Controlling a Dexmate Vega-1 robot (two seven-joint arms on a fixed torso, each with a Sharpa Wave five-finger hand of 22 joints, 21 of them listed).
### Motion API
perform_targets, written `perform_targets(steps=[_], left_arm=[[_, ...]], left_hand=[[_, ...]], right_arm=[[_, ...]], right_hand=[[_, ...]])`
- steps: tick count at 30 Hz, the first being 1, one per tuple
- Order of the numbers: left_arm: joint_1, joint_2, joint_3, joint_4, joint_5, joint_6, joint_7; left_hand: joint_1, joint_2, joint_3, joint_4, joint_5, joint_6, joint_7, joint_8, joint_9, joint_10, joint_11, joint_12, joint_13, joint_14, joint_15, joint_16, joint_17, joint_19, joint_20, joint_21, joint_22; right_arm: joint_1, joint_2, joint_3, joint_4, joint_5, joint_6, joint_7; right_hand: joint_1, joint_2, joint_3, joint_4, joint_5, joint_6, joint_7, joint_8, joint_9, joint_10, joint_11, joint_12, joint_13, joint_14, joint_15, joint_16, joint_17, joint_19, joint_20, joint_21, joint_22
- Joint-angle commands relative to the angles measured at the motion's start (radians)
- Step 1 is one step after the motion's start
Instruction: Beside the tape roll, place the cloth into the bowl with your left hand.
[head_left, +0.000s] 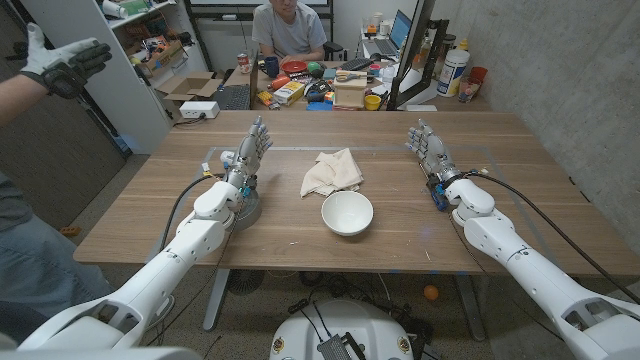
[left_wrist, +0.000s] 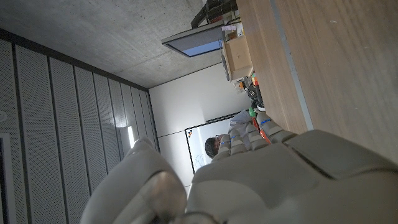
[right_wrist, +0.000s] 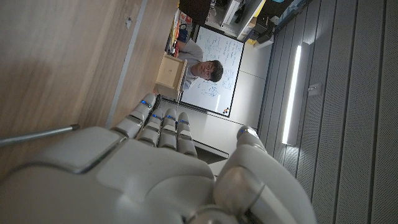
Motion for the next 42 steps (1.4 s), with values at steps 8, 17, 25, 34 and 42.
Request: perform_targets(steps=[8,17,25,34,42], left_arm=[[0.019,-0.047,-0.063,-0.007,0.060,0.033,-0.009],[0.032,-0.006,-0.067,-0.067,0.126,0.076,0.009],[0.048,0.033,-0.074,-0.122,0.163,0.104,0.008],[0.063,0.080,-0.074,-0.169,0.215,0.103,-0.001],[0.050,0.146,-0.064,-0.205,0.296,0.124,-0.018]], left_hand=[[0.010,0.003,0.005,-0.002,0.009,-0.004,0.004,0.005,0.004,-0.004,0.001,0.002,0.002,-0.006,-0.002,0.002,0.001,-0.005,-0.031,0.000,0.002],[0.017,0.008,0.005,-0.007,0.013,-0.006,0.002,0.004,0.005,-0.006,-0.003,0.000,0.002,-0.009,0.000,-0.001,0.001,-0.012,-0.019,-0.008,0.002],[0.026,0.011,0.007,-0.012,0.016,-0.007,0.001,0.003,0.005,-0.005,-0.003,0.000,0.002,-0.009,0.000,-0.002,0.000,-0.013,-0.016,-0.013,0.002],[0.037,0.017,0.010,-0.017,0.019,-0.008,-0.001,0.002,0.005,-0.002,-0.004,0.000,0.002,-0.008,-0.001,-0.003,0.000,-0.013,-0.012,-0.017,0.002],[0.058,0.028,0.018,-0.028,0.023,-0.009,-0.004,0.002,0.005,0.000,-0.009,0.000,0.002,-0.004,-0.003,-0.003,-0.001,-0.009,-0.009,-0.023,0.002]], right_arm=[[-0.021,0.030,0.048,-0.027,-0.043,-0.037,0.012],[-0.031,0.038,0.063,-0.038,-0.053,-0.033,0.014],[-0.035,0.047,0.068,-0.033,-0.061,-0.019,0.019],[-0.054,0.061,0.084,-0.039,-0.056,-0.001,-0.002],[-0.068,0.068,0.088,-0.053,-0.062,0.006,-0.025]], right_hand=[[0.007,0.001,0.007,0.001,0.003,0.010,-0.005,0.005,0.005,0.012,-0.004,0.004,0.002,0.005,0.004,0.005,0.002,0.005,0.003,0.000,0.004],[0.007,0.002,0.006,0.000,0.002,0.014,-0.009,0.005,0.006,0.016,-0.003,0.004,0.002,0.005,0.003,0.005,0.002,0.004,0.005,-0.004,0.004],[0.007,0.003,0.006,-0.001,0.002,0.022,-0.010,0.006,0.006,0.017,-0.004,0.004,0.003,0.005,0.003,0.005,0.002,0.003,0.006,-0.008,0.004],[0.008,0.003,0.005,-0.002,0.001,0.027,-0.016,0.006,0.006,0.019,-0.003,0.003,0.003,0.005,0.003,0.004,0.003,0.005,0.006,-0.012,0.004],[0.007,0.004,0.004,-0.003,0.001,0.029,-0.017,0.005,0.006,0.020,-0.003,0.002,0.003,0.006,0.002,0.004,0.003,0.006,0.007,-0.015,0.004]])
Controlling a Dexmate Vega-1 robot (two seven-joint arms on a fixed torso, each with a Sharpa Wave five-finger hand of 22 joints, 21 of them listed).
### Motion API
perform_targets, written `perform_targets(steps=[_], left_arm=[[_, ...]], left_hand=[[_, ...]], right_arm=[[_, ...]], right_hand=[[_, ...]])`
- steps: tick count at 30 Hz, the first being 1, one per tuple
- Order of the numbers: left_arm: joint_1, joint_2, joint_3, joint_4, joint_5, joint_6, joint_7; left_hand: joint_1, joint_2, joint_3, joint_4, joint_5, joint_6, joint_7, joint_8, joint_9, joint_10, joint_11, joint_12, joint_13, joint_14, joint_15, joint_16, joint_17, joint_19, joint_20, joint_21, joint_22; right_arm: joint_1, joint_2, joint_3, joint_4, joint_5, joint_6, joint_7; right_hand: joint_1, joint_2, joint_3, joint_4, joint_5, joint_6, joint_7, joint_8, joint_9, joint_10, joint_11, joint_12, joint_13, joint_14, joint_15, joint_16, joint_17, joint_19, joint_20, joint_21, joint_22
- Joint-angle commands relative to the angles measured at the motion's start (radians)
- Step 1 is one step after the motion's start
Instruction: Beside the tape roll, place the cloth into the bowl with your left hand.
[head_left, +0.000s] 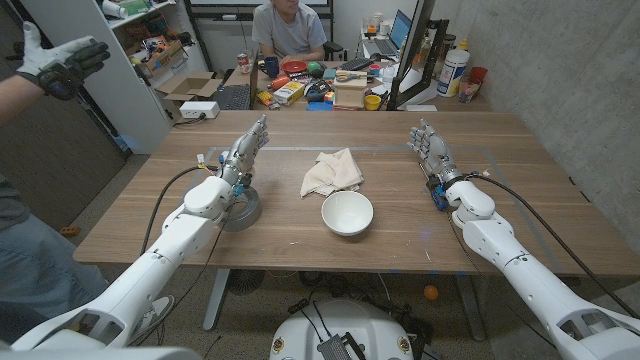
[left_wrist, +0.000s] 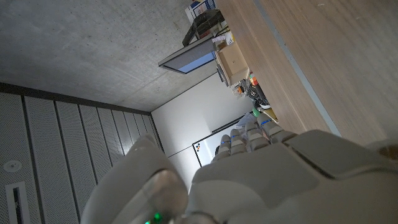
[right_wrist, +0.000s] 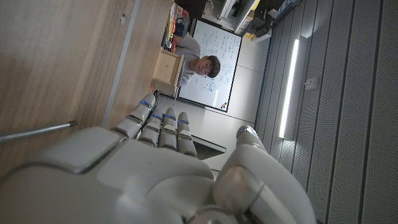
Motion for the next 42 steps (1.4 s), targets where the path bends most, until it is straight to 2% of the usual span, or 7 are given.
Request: perform_targets(steps=[1,6,10,23,25,30,42], left_arm=[[-0.008,0.081,0.010,-0.051,0.110,0.021,-0.019],[-0.027,0.134,0.025,-0.074,0.188,0.053,-0.035],[-0.040,0.162,0.032,-0.083,0.234,0.061,-0.051],[-0.086,0.249,0.057,-0.151,0.435,0.079,-0.101],[-0.090,0.250,0.053,-0.160,0.433,0.094,-0.117],[-0.116,0.261,0.069,-0.169,0.476,0.098,-0.155],[-0.125,0.312,0.131,-0.304,0.958,0.075,-0.030]], left_hand=[[0.028,0.006,0.009,-0.010,0.009,-0.010,-0.005,0.001,0.006,-0.001,-0.011,0.000,0.002,-0.004,-0.004,-0.003,0.002,-0.004,-0.014,-0.009,0.003],[0.048,0.014,0.016,-0.020,0.011,-0.013,-0.008,0.001,0.006,-0.002,-0.016,-0.002,0.003,-0.002,-0.007,-0.003,0.001,-0.001,-0.011,-0.013,0.003],[0.095,0.030,0.030,-0.045,0.014,-0.027,-0.013,-0.002,0.007,-0.023,-0.018,-0.010,0.003,-0.002,0.000,-0.006,0.001,-0.008,0.036,-0.028,0.004],[0.134,0.040,0.041,-0.065,0.014,-0.018,-0.029,0.004,0.009,-0.017,-0.021,-0.006,0.004,0.009,-0.002,-0.003,0.002,0.003,0.045,-0.034,0.006],[0.182,0.055,0.054,-0.089,0.014,-0.012,-0.097,0.009,0.011,-0.006,-0.007,-0.004,0.005,0.055,0.016,0.007,0.002,0.043,0.067,-0.033,0.008],[0.218,0.063,0.058,-0.107,0.006,-0.011,-0.181,0.011,0.014,-0.014,-0.018,-0.008,0.006,0.065,0.030,0.000,0.004,0.073,0.179,-0.040,0.011],[0.250,0.067,0.052,-0.123,-0.008,0.156,-0.239,0.069,0.018,0.143,-0.058,0.038,0.014,0.176,0.057,0.026,0.008,0.194,0.243,-0.027,0.016]], right_arm=[[-0.022,0.014,0.010,-0.017,-0.006,0.015,-0.030],[-0.038,0.017,0.007,-0.036,-0.018,0.017,-0.055],[-0.047,0.024,0.007,-0.048,-0.024,0.028,-0.073],[-0.087,0.037,0.011,-0.096,-0.049,0.078,-0.138],[-0.092,0.031,0.010,-0.109,-0.060,0.070,-0.154],[-0.097,0.029,0.010,-0.121,-0.062,0.068,-0.169],[-0.089,0.033,-0.001,-0.115,-0.063,0.074,-0.170]], right_hand=[[0.007,0.004,0.004,-0.003,0.001,0.013,-0.001,0.004,0.002,0.009,-0.004,0.002,0.002,0.007,0.003,0.004,0.003,0.006,0.007,-0.004,0.005],[0.007,0.004,0.003,-0.003,0.000,0.016,-0.003,0.005,0.002,0.011,-0.004,0.002,0.002,0.007,0.002,0.004,0.003,0.006,0.008,-0.006,0.005],[0.007,0.005,0.003,-0.004,0.000,0.016,-0.003,0.004,0.002,0.011,-0.006,0.002,0.002,0.007,0.004,0.004,0.003,0.006,0.009,-0.007,0.005],[0.007,0.005,0.001,-0.006,-0.001,0.025,-0.033,0.004,0.002,0.018,-0.006,0.002,0.002,0.007,0.002,0.003,0.003,0.008,0.011,-0.015,0.005],[0.007,0.005,0.000,-0.007,-0.001,0.029,-0.049,0.004,0.003,0.020,-0.007,0.002,0.002,0.007,0.001,0.003,0.003,0.008,0.012,-0.017,0.005],[0.006,0.005,-0.001,-0.007,-0.001,0.032,-0.055,0.005,0.003,0.024,-0.009,0.003,0.002,0.007,0.000,0.003,0.003,0.008,0.012,-0.020,0.005],[0.005,0.006,-0.002,-0.008,-0.001,0.033,-0.060,0.003,0.003,0.027,-0.010,0.002,0.002,0.007,-0.001,0.003,0.003,0.007,0.013,-0.025,0.006]])
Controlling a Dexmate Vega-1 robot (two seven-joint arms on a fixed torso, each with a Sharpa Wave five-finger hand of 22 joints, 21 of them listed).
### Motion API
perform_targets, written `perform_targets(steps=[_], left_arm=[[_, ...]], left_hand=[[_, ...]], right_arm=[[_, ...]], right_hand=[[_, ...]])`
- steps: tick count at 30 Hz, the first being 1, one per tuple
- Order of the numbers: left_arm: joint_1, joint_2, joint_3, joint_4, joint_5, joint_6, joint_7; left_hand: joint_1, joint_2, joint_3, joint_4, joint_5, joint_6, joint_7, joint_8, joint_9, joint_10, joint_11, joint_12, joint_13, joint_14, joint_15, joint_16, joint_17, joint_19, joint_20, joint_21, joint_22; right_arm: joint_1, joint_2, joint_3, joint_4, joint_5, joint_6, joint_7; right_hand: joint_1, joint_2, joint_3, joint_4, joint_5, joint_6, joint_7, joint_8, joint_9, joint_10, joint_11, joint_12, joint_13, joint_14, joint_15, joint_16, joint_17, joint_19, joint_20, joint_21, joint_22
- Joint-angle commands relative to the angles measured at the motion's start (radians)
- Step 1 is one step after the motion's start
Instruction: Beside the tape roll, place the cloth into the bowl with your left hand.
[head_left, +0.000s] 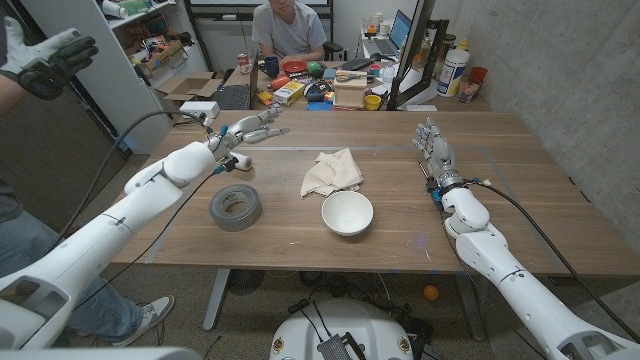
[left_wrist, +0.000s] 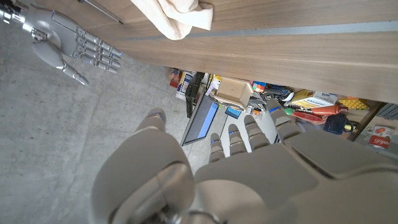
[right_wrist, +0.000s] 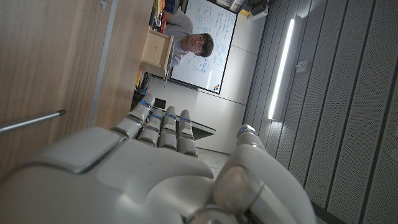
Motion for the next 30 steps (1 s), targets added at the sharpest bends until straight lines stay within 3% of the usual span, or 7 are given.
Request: perform_targets(steps=[1,4,10,18,24,30], left_arm=[[-0.007,0.050,0.051,-0.130,0.502,-0.010,0.107],[0.001,0.048,0.056,-0.162,0.616,-0.009,0.125],[0.003,0.029,0.053,-0.190,0.743,-0.014,0.105],[-0.004,-0.009,0.044,-0.190,0.816,-0.028,0.073],[-0.013,-0.037,0.052,-0.180,0.859,-0.037,0.049],[-0.041,-0.072,0.063,-0.162,0.852,-0.031,-0.037]], left_hand=[[0.015,-0.004,-0.007,-0.010,-0.005,0.094,-0.014,0.033,0.003,0.062,-0.011,0.020,0.006,0.054,0.011,0.014,0.006,0.058,0.009,0.013,0.007],[0.018,-0.010,-0.012,-0.013,-0.006,0.151,-0.015,0.050,0.003,0.096,-0.026,0.026,0.007,0.093,0.000,0.021,0.006,0.097,0.009,0.020,0.008],[0.022,-0.017,-0.016,-0.017,-0.005,0.166,-0.013,0.053,0.002,0.111,-0.032,0.027,0.008,0.109,-0.012,0.022,0.006,0.125,0.009,0.025,0.009],[0.034,-0.033,-0.022,-0.028,-0.001,0.129,0.005,0.034,0.003,0.107,-0.016,0.019,0.010,0.118,-0.011,0.017,0.006,0.159,0.010,0.031,0.008],[0.037,-0.056,-0.034,-0.035,0.002,0.142,-0.012,0.036,0.005,0.125,-0.019,0.022,0.013,0.155,-0.009,0.025,0.007,0.204,0.009,0.040,0.009],[0.044,-0.077,-0.046,-0.044,0.008,0.177,-0.023,0.046,0.006,0.151,-0.029,0.027,0.016,0.198,-0.011,0.033,0.009,0.277,0.008,0.058,0.010]], right_arm=[[0.002,0.004,-0.011,-0.002,-0.006,0.006,-0.013],[0.007,0.007,-0.013,0.007,-0.004,0.010,-0.009],[0.012,0.010,-0.015,0.019,0.000,0.016,0.000],[0.014,0.005,-0.014,0.021,0.003,0.013,0.006],[0.015,0.004,-0.013,0.021,0.007,0.007,0.008],[0.012,0.004,-0.011,0.024,0.013,0.007,0.012]], right_hand=[[0.006,0.006,0.002,-0.004,-0.001,0.003,-0.009,0.003,0.003,0.007,-0.001,0.002,0.003,0.007,-0.002,0.003,0.004,-0.001,0.006,-0.002,0.006],[0.006,0.006,0.002,-0.004,-0.001,0.005,-0.010,0.003,0.003,0.007,-0.003,0.002,0.003,0.006,-0.003,0.002,0.003,0.000,0.006,-0.003,0.006],[0.006,0.006,0.002,-0.005,-0.001,0.006,-0.012,0.003,0.004,0.007,-0.004,0.002,0.003,0.006,-0.003,0.002,0.003,0.000,0.006,-0.005,0.006],[0.006,0.006,0.001,-0.006,-0.001,0.007,-0.015,0.002,0.004,0.007,-0.004,0.001,0.003,0.006,-0.003,0.002,0.003,0.000,0.006,-0.008,0.006],[0.006,0.006,0.000,-0.007,-0.002,0.008,-0.017,0.002,0.004,0.008,-0.003,0.000,0.003,0.006,-0.002,0.002,0.003,0.001,0.007,-0.010,0.006],[0.006,0.006,0.000,-0.007,-0.002,0.008,-0.017,0.001,0.004,0.008,-0.004,0.000,0.003,0.006,-0.001,0.002,0.003,0.001,0.009,-0.012,0.006]])
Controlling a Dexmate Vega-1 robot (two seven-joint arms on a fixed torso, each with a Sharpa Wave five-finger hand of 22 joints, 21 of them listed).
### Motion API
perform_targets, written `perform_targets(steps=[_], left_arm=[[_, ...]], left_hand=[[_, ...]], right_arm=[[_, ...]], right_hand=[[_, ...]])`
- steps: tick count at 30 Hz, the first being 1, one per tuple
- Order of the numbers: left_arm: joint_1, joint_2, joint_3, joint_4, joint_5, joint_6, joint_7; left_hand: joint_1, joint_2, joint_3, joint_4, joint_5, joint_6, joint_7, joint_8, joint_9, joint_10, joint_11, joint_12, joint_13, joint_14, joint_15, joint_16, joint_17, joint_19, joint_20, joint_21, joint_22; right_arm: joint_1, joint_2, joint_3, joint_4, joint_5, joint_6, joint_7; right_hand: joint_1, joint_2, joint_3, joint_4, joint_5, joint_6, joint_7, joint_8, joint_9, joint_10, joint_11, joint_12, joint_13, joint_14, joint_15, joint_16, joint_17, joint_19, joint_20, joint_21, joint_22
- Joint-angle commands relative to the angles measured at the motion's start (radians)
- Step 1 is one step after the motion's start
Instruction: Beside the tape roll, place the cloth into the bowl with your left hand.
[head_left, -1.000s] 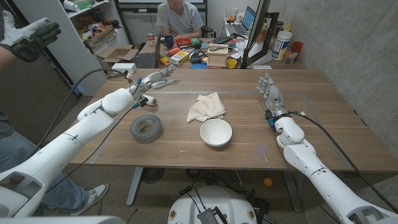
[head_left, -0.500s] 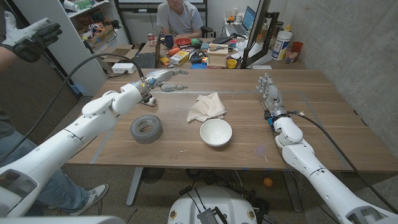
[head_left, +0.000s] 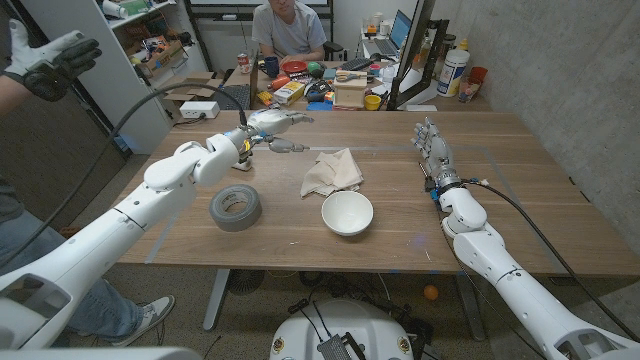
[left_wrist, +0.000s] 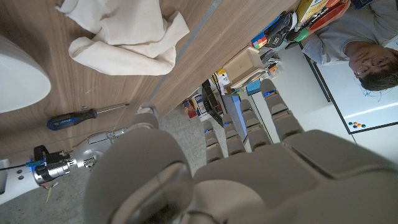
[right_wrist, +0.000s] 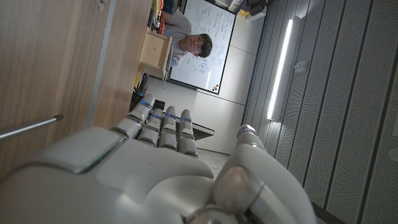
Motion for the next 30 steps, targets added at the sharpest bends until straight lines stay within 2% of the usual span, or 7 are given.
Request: perform_targets(steps=[1,9,20,22,30], left_arm=[[-0.039,-0.064,0.016,0.019,0.062,-0.001,-0.121],[-0.108,-0.137,0.052,0.090,0.019,0.025,-0.213],[-0.180,-0.194,0.141,0.115,0.092,0.096,-0.366],[-0.185,-0.201,0.152,0.113,0.104,0.106,-0.388],[-0.174,-0.222,0.163,0.112,0.122,0.135,-0.417]], left_hand=[[0.007,-0.016,-0.005,-0.003,0.008,0.017,-0.006,0.009,0.005,0.014,-0.002,0.008,0.003,0.019,0.002,0.010,0.004,0.036,-0.001,0.012,0.001],[0.010,-0.026,-0.011,-0.008,0.010,0.018,-0.003,0.008,0.005,0.015,0.002,0.005,0.004,0.019,0.007,0.006,0.005,0.063,0.000,0.018,0.001],[0.008,-0.052,-0.031,-0.014,0.018,-0.025,0.010,-0.015,0.007,-0.016,0.024,-0.011,0.007,0.010,0.023,-0.006,0.007,0.107,0.003,0.020,-0.003],[0.006,-0.056,-0.037,-0.013,0.022,-0.043,0.015,-0.023,0.008,-0.029,0.034,-0.017,0.008,0.002,0.022,-0.012,0.008,0.114,0.004,0.018,-0.004],[0.006,-0.063,-0.049,-0.016,0.029,-0.092,0.029,-0.044,0.010,-0.056,0.049,-0.028,0.011,-0.020,0.030,-0.024,0.010,0.120,0.005,0.007,-0.006]], right_arm=[[-0.001,-0.002,0.002,0.007,0.010,-0.005,0.008],[-0.005,-0.003,0.006,0.011,0.015,-0.004,0.012],[0.000,-0.003,0.013,0.019,0.024,0.002,0.022],[0.005,-0.002,0.013,0.024,0.025,0.003,0.025],[0.019,0.005,0.013,0.054,0.036,0.013,0.050]], right_hand=[[0.006,0.006,-0.001,-0.007,-0.002,-0.001,-0.009,0.001,0.004,0.008,-0.003,0.000,0.003,0.007,-0.001,0.002,0.003,0.002,0.009,-0.005,0.001],[0.007,0.006,-0.001,-0.009,-0.001,0.000,-0.011,0.001,0.004,0.007,-0.004,0.000,0.003,0.009,0.001,0.003,0.003,0.002,0.012,-0.007,0.001],[0.008,0.006,-0.002,-0.010,-0.002,0.002,-0.013,0.001,0.005,0.011,-0.005,0.000,0.003,0.012,0.004,0.003,0.003,0.002,0.016,-0.010,0.002],[0.008,0.006,-0.002,-0.010,-0.002,0.002,-0.013,0.001,0.005,0.012,-0.004,0.001,0.003,0.012,0.004,0.003,0.003,0.002,0.017,-0.011,0.002],[0.009,0.006,-0.002,-0.012,-0.002,0.004,-0.015,0.000,0.005,0.018,-0.007,0.002,0.003,0.013,0.005,0.003,0.003,0.003,0.021,-0.014,0.002]])
